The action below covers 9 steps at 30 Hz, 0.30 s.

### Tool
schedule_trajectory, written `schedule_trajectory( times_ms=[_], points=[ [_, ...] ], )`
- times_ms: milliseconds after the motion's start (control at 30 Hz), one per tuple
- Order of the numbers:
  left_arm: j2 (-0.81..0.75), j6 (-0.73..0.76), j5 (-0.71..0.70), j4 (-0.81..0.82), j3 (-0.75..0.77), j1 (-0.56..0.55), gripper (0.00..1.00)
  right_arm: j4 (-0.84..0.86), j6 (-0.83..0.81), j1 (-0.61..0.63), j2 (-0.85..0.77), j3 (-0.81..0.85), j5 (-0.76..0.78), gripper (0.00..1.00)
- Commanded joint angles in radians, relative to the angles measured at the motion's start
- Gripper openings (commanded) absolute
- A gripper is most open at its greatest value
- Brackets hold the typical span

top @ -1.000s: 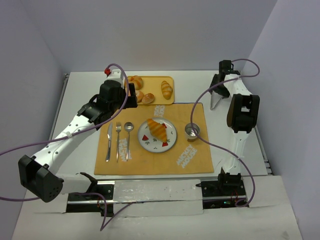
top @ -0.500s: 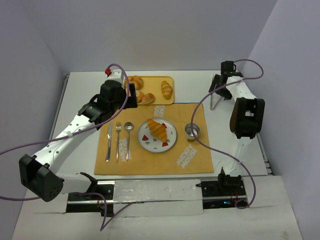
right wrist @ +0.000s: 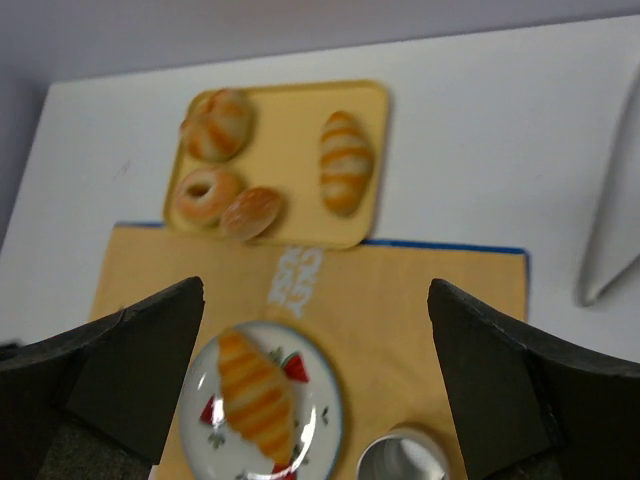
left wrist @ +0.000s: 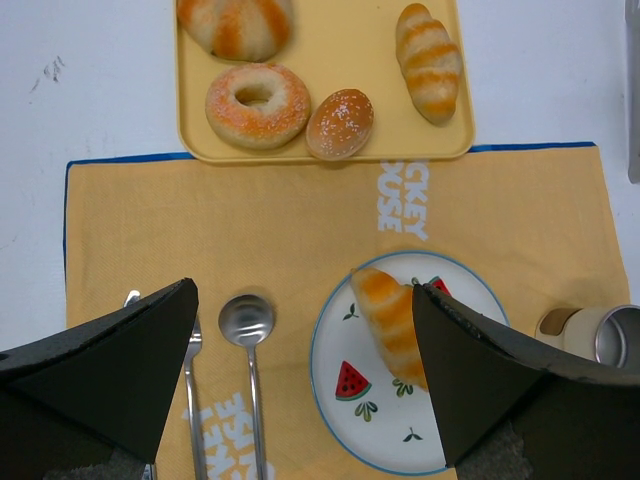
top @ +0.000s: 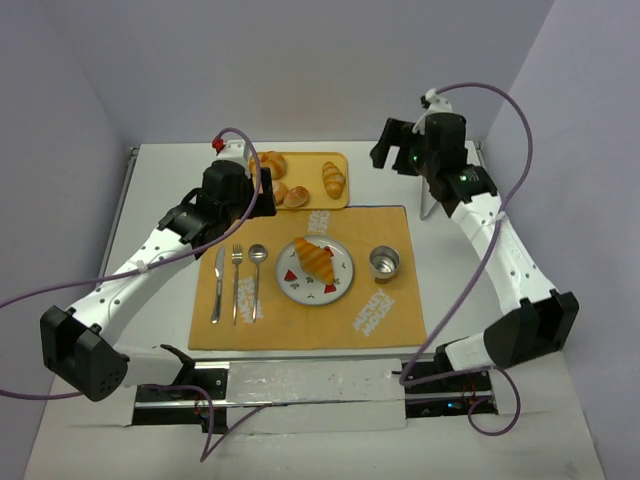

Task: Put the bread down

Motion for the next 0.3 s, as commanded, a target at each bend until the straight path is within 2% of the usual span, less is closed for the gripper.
schedule_trajectory(
  times_ms=[0,267],
  points=[
    [0.001,0.000,-0.004,0.018,0.029,-0.007,0.99,0.094,0.004,0.073,-0.083,-0.100,-0.082,1.00],
    [0.004,-0.003,-0.004,0.017,0.030,-0.006,0.99,0.120,-0.010,0.130,-0.128,-0.136,-0.100,1.00]
  ],
)
